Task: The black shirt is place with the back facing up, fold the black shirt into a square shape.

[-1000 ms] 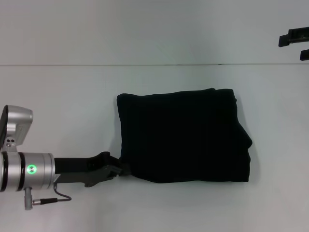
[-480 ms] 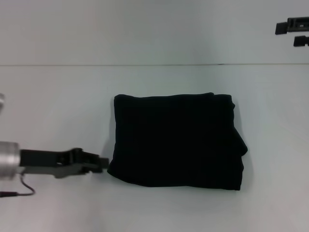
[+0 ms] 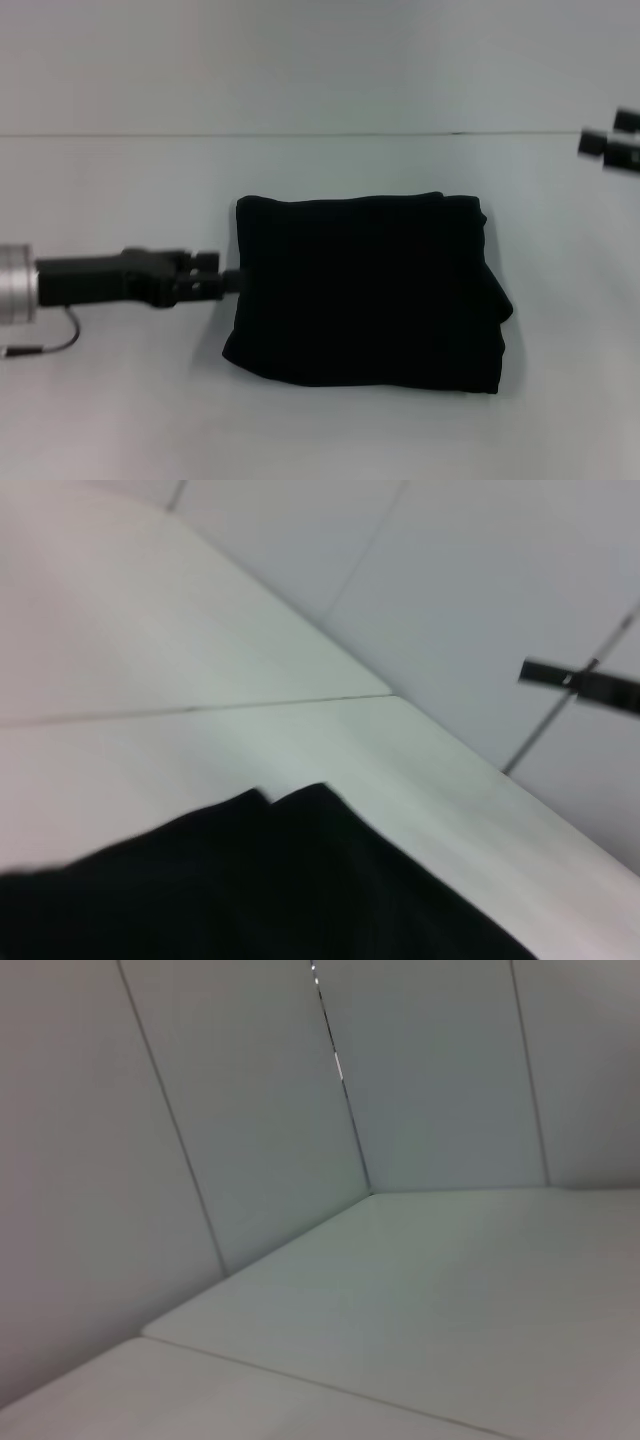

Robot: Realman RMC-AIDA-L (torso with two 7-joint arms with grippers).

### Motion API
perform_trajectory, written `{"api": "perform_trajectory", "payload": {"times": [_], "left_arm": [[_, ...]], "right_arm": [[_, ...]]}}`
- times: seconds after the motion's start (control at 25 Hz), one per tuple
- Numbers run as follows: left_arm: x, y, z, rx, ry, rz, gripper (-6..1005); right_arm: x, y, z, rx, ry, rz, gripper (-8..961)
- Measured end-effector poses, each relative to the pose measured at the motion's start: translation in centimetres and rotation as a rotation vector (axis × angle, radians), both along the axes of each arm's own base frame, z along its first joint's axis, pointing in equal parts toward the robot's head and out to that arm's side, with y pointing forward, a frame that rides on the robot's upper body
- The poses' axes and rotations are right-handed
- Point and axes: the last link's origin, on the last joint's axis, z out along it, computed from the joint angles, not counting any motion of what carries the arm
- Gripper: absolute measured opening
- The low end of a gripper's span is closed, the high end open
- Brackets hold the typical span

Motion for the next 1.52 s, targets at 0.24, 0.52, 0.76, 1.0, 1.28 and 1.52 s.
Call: {"api": "perform_trajectory", "payload": {"times": [0.24,0.52,0.76,1.0,1.28,1.52], "left_arm": [[2.7,2.3,-0.5,0.028,0.064,-0.157,755],[5.3,3.1,-4.0,-0.013,0.112,-0.230,923],[5.7,3.1,-5.3,0.015,0.129,-0.251,948],[5.5,3.1,-5.4,0.042,0.126,-0.240,949],[4.9,3.1,-5.7,0.078,0.154,-0.258,949],[4.7,3.0,-5.7,0.081,0.149,-0.254,948]], "right_arm": [[2.8,-3.8,-3.2,-0.009,-0.043,-0.002,945],[2.4,-4.6,-6.7,-0.121,-0.072,0.021,945],[1.6,-4.6,-8.3,-0.135,-0.071,0.060,945],[1.0,-4.3,-9.3,-0.161,-0.055,0.071,945],[0.6,-3.9,-9.6,-0.168,-0.052,0.073,945],[0.7,-3.9,-10.0,-0.180,-0.047,0.063,945]]}}
